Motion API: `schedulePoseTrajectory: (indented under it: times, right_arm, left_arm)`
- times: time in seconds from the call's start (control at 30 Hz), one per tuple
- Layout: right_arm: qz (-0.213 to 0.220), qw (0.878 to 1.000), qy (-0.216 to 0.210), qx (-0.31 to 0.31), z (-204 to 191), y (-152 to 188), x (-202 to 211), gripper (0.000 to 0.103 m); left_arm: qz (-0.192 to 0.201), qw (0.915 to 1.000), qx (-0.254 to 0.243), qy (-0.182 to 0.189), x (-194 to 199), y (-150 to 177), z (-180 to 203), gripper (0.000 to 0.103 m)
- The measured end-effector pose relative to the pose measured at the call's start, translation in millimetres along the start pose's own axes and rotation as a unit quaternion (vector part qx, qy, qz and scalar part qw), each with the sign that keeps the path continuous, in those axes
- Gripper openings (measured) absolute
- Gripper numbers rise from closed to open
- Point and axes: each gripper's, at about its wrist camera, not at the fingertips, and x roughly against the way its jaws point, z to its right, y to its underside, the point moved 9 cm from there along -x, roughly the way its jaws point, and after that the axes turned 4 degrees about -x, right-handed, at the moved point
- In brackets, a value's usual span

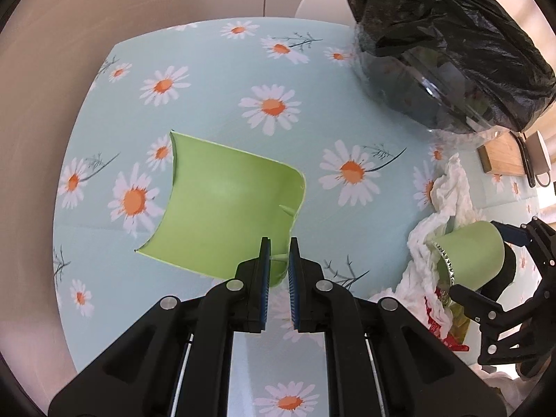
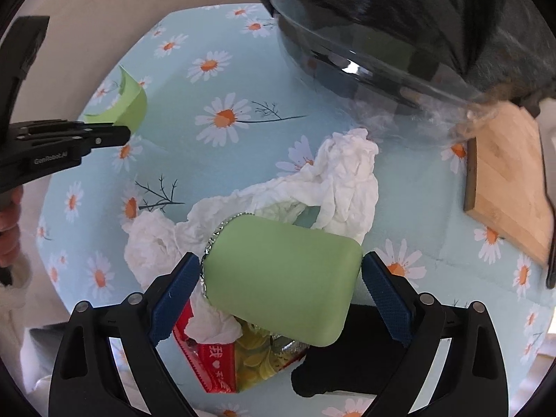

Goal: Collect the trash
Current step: 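Grasp a green cup with the left tool while the right tool grasps the other green cup, then carry both green cups over the black bin and open both tools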

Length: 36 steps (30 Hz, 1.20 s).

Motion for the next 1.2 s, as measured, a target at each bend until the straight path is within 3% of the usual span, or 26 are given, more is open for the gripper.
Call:
schedulePoseTrajectory:
  times: [0.23, 0.6, 0.93, 1.2]
  right_arm:
    - [-0.01, 1.0, 0.017, 0.024, -6.0, 2.4, -5.7, 0.092]
    - [-0.022, 0.997, -0.066, -0.036, 22.7, 8.6, 13.2, 0.089]
    - [0.031, 0.996, -0.07, -0.044, 50.1, -4.2, 68.8, 0.089]
    - [0.109, 0.989, -0.078, -0.056, 75.6, -15.3, 135.8, 0.089]
  left_arm:
    - [-0.003, 0.9997, 0.022, -0.009, 1.3, 13.6, -1.8, 0.01]
    - [0.001, 0.9985, 0.051, -0.019, 20.3, 33.2, 6.4, 0.01]
    - [0.014, 0.9976, 0.061, -0.029, 53.0, 39.3, 21.4, 0.01]
    - [0.036, 0.9972, 0.041, -0.051, 92.0, 30.4, 35.5, 0.01]
